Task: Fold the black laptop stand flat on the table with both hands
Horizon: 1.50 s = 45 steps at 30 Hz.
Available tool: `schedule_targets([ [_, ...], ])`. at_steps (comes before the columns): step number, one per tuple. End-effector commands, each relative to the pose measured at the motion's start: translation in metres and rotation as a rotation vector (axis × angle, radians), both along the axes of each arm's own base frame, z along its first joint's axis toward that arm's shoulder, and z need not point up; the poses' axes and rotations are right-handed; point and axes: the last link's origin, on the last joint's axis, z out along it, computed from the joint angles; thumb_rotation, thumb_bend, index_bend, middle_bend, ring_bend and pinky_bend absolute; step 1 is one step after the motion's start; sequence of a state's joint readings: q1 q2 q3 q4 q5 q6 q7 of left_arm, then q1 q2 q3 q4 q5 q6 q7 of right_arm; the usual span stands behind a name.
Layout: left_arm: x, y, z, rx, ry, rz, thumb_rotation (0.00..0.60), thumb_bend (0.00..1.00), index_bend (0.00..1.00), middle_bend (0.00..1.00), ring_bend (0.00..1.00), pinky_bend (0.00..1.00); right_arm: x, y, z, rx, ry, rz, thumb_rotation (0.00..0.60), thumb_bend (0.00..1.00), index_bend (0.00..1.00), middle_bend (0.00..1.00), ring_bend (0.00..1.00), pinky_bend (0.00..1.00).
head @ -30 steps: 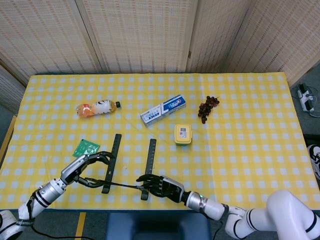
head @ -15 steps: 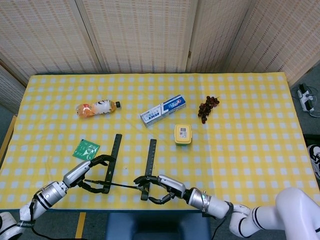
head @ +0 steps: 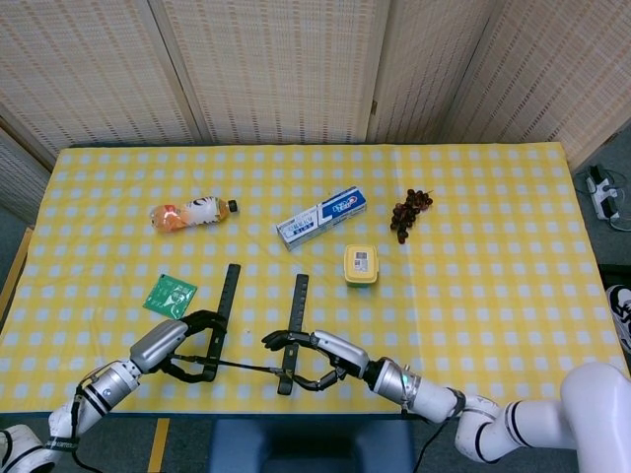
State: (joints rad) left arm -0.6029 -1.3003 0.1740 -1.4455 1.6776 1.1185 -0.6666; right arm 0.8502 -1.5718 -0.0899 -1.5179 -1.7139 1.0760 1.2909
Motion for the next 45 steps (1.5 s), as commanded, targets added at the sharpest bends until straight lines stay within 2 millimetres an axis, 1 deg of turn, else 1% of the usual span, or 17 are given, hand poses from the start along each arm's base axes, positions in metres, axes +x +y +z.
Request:
schedule_targets([
  [1, -0.004, 0.000, -0.008, 0.037, 0.036, 0.007, 0.600, 0.19, 0.37, 0.19, 0.16, 0.27, 0.001, -0.002, 0.004, -0.011, -0.004, -0.002, 0.600, 0.49, 0.24, 0.16, 0.18, 0.05],
  [5, -0.008, -0.002, -0.014, 0.055, 0.083, 0.006, 0.600, 0.19, 0.43, 0.20, 0.17, 0.28, 0.001, -0.005, 0.008, -0.021, -0.003, -0.002, 0.600, 0.49, 0.24, 0.15, 0.18, 0.05],
  [10, -0.009, -0.005, -0.020, 0.058, 0.076, 0.029, 0.600, 0.22, 0.47, 0.22, 0.19, 0.29, 0.003, -0.006, 0.009, -0.023, -0.001, 0.003, 0.600, 0.49, 0.24, 0.16, 0.18, 0.05],
  [12, -0.011, -0.003, -0.021, 0.067, 0.082, 0.034, 0.600, 0.23, 0.48, 0.22, 0.19, 0.30, 0.003, -0.006, 0.009, -0.023, 0.000, 0.002, 0.600, 0.49, 0.24, 0.16, 0.18, 0.05],
  [20, -0.019, -0.004, -0.024, 0.094, 0.121, 0.058, 0.600, 0.24, 0.50, 0.23, 0.20, 0.31, 0.003, -0.008, 0.008, -0.021, 0.003, -0.005, 0.600, 0.49, 0.24, 0.16, 0.18, 0.05],
  [25, -0.021, -0.006, -0.025, 0.097, 0.114, 0.073, 0.600, 0.27, 0.52, 0.24, 0.21, 0.32, 0.001, -0.008, 0.005, -0.013, 0.010, -0.009, 0.600, 0.49, 0.24, 0.16, 0.18, 0.05],
  [37, -0.021, -0.010, -0.029, 0.090, 0.086, 0.107, 0.600, 0.28, 0.56, 0.25, 0.23, 0.34, -0.003, -0.009, 0.003, -0.011, 0.015, -0.022, 0.600, 0.49, 0.24, 0.15, 0.18, 0.05],
  [45, -0.020, -0.014, -0.034, 0.080, 0.054, 0.146, 0.600, 0.32, 0.57, 0.26, 0.24, 0.36, -0.005, -0.009, 0.001, -0.012, 0.015, -0.031, 0.600, 0.49, 0.24, 0.15, 0.18, 0.05],
])
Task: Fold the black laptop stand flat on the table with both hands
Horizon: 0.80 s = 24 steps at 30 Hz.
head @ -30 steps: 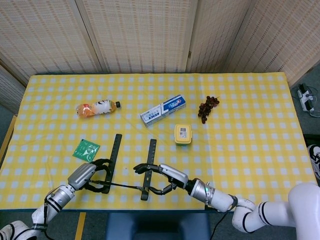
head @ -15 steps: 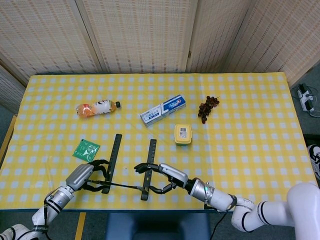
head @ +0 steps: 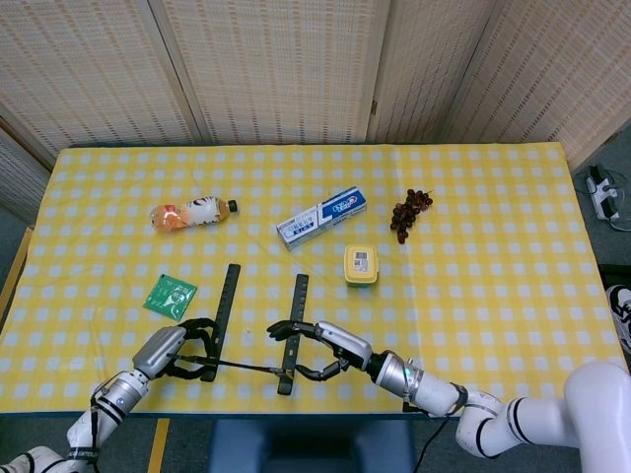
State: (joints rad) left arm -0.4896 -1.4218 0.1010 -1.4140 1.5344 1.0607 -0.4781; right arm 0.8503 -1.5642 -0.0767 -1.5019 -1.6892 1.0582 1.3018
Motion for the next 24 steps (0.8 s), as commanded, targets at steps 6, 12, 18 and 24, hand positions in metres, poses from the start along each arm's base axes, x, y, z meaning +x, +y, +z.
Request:
schedule_targets([
  [6, -0.0011, -0.0017, -0.0027, 0.013, 0.001, 0.021, 0.600, 0.32, 0.58, 0.27, 0.25, 0.37, -0.0006, -0.0005, -0.0002, -0.001, 0.000, -0.003, 0.600, 0.49, 0.24, 0.15, 0.18, 0.05],
  [12, -0.0024, -0.0017, -0.0032, 0.022, -0.002, 0.036, 0.600, 0.32, 0.59, 0.28, 0.25, 0.38, -0.0019, -0.0002, -0.0011, 0.004, 0.000, -0.007, 0.600, 0.49, 0.24, 0.15, 0.18, 0.05],
  [18, -0.0037, -0.0022, -0.0037, 0.033, 0.004, 0.044, 0.600, 0.32, 0.61, 0.29, 0.27, 0.39, -0.0025, -0.0005, -0.0015, 0.004, 0.000, -0.008, 0.600, 0.49, 0.24, 0.15, 0.18, 0.05],
  [24, -0.0041, -0.0025, -0.0045, 0.041, 0.006, 0.049, 0.600, 0.32, 0.63, 0.30, 0.28, 0.39, -0.0028, -0.0003, -0.0016, 0.005, 0.000, -0.008, 0.600, 0.49, 0.24, 0.15, 0.18, 0.05],
])
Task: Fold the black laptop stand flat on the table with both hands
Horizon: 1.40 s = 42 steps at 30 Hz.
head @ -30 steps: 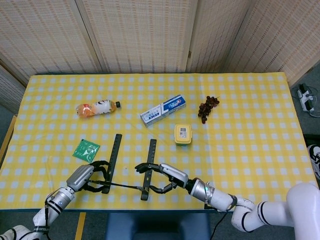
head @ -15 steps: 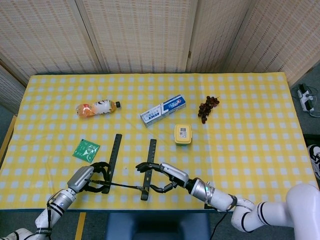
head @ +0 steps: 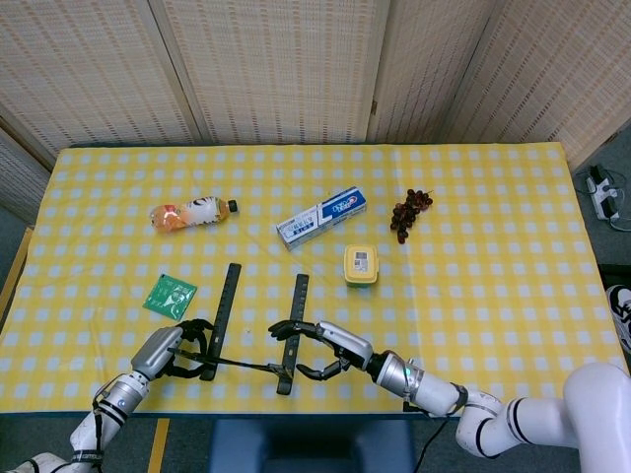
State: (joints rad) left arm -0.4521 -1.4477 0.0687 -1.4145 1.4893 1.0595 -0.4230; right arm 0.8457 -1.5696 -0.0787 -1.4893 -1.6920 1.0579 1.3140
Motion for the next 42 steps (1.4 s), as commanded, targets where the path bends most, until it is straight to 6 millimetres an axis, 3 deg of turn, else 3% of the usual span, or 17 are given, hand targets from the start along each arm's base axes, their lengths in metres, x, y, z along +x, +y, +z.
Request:
schedule_targets([
  [1, 0.000, 0.000, -0.001, 0.003, 0.001, 0.002, 0.600, 0.32, 0.63, 0.30, 0.28, 0.39, 0.000, 0.000, 0.000, 0.001, 0.000, 0.000, 0.600, 0.49, 0.24, 0.15, 0.18, 0.05],
  [22, 0.004, -0.003, -0.004, 0.002, -0.016, -0.003, 0.600, 0.36, 0.65, 0.31, 0.28, 0.40, -0.001, 0.002, 0.000, -0.006, 0.009, 0.009, 0.600, 0.49, 0.24, 0.15, 0.18, 0.05],
  [37, 0.014, -0.007, -0.005, -0.013, -0.038, -0.031, 0.600, 0.35, 0.44, 0.31, 0.26, 0.38, -0.010, 0.006, -0.007, -0.127, 0.220, 0.103, 0.600, 0.49, 0.24, 0.15, 0.16, 0.05],
  [42, 0.017, -0.009, 0.000, -0.013, -0.047, -0.044, 0.600, 0.35, 0.28, 0.25, 0.19, 0.31, -0.006, 0.010, -0.012, -0.135, 0.231, 0.116, 0.600, 0.49, 0.18, 0.13, 0.14, 0.05],
])
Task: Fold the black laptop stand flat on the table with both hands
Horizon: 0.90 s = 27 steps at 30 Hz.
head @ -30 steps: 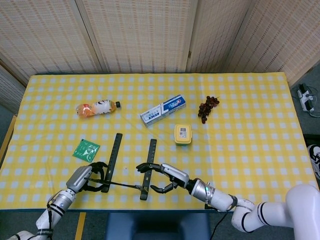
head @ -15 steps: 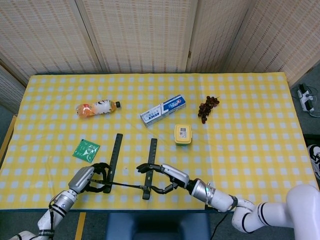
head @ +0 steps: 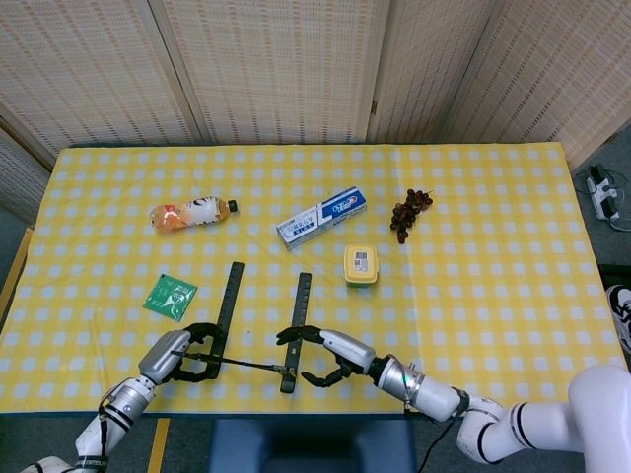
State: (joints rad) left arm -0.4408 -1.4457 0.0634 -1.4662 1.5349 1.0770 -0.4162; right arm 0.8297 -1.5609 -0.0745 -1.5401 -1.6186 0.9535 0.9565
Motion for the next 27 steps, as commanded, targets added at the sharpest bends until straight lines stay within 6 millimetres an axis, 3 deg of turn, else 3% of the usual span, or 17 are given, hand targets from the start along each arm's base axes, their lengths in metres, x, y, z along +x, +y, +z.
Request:
schedule_targets([
  [1, 0.002, -0.002, 0.004, -0.009, -0.002, -0.014, 0.600, 0.35, 0.23, 0.22, 0.13, 0.26, 0.004, 0.003, -0.004, 0.003, -0.004, 0.001, 0.600, 0.49, 0.16, 0.13, 0.14, 0.05],
  [4, 0.003, -0.003, 0.008, -0.016, -0.004, -0.027, 0.600, 0.35, 0.12, 0.11, 0.01, 0.13, 0.007, 0.005, -0.005, 0.000, -0.009, 0.012, 0.600, 0.49, 0.12, 0.12, 0.13, 0.05],
  [8, 0.003, -0.003, 0.016, -0.007, 0.005, -0.042, 0.600, 0.35, 0.02, 0.01, 0.00, 0.01, 0.014, 0.007, -0.007, -0.018, -0.021, 0.025, 0.600, 0.49, 0.06, 0.11, 0.12, 0.04],
  [12, 0.000, -0.001, 0.029, -0.007, 0.041, -0.063, 0.600, 0.37, 0.01, 0.00, 0.00, 0.00, 0.022, 0.009, -0.009, -0.019, -0.035, 0.024, 0.600, 0.49, 0.02, 0.10, 0.11, 0.02],
  [16, -0.004, 0.003, 0.042, 0.026, 0.090, -0.075, 0.600, 0.46, 0.01, 0.00, 0.00, 0.00, 0.027, 0.010, -0.011, -0.024, -0.040, 0.028, 0.600, 0.49, 0.00, 0.08, 0.09, 0.00],
  [27, -0.019, 0.022, 0.075, 0.215, 0.233, -0.061, 0.600, 0.56, 0.04, 0.00, 0.00, 0.00, 0.042, 0.004, -0.020, -0.085, -0.045, 0.026, 0.600, 0.49, 0.00, 0.07, 0.08, 0.00],
])
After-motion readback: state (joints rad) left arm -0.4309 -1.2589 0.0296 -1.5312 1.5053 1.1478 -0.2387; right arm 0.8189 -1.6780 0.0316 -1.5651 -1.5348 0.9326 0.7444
